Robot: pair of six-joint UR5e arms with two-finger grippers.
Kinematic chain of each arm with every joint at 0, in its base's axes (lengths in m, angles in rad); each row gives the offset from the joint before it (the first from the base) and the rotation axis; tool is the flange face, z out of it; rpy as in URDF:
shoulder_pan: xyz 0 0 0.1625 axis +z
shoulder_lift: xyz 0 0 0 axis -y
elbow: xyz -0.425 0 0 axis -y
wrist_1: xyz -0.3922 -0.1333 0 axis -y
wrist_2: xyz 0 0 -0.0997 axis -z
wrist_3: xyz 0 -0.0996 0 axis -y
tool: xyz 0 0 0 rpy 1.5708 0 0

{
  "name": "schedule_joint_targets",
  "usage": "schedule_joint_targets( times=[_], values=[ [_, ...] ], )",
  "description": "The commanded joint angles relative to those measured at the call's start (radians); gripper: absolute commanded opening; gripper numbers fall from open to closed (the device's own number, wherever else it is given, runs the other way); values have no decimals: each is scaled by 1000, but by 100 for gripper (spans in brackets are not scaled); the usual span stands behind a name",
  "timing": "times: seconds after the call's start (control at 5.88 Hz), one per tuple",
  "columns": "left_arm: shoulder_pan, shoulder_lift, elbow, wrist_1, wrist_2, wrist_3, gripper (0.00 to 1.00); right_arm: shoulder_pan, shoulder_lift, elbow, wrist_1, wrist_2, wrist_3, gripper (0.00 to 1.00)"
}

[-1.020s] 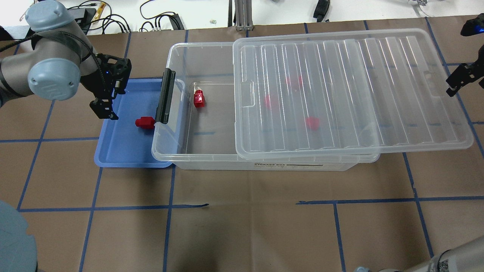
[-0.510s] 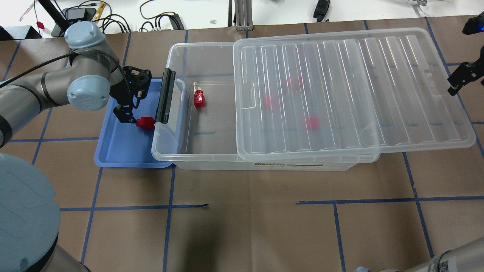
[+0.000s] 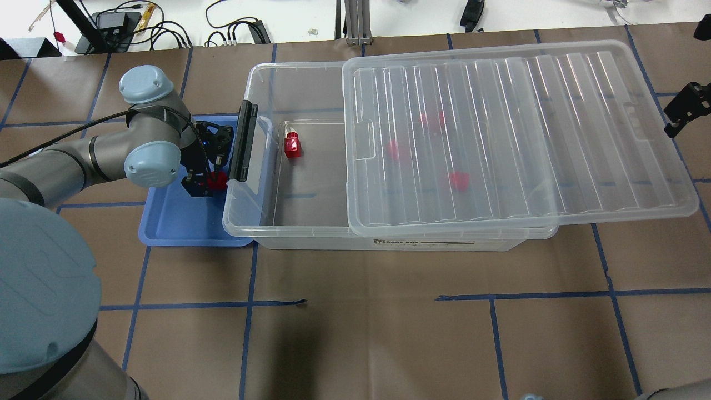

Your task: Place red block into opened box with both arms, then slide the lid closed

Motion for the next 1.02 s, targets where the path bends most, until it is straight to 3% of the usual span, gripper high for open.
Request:
schedule_joint_targets(
  times=[0.0, 0.17, 0.68, 0.85],
  values=[
    [-7, 23, 0, -5, -2, -10, 12, 77, -82, -2, 109, 50, 179, 100],
    [-7, 65, 14, -32, 0, -11, 5, 157, -130, -2, 154, 96, 329, 100],
    [-12, 263, 30, -241, -2, -74, 4, 424, -187, 5, 171, 132, 673, 100],
    [-33, 317, 63, -331, -41, -89, 4, 470, -186, 6, 170, 133, 723, 100]
  ],
)
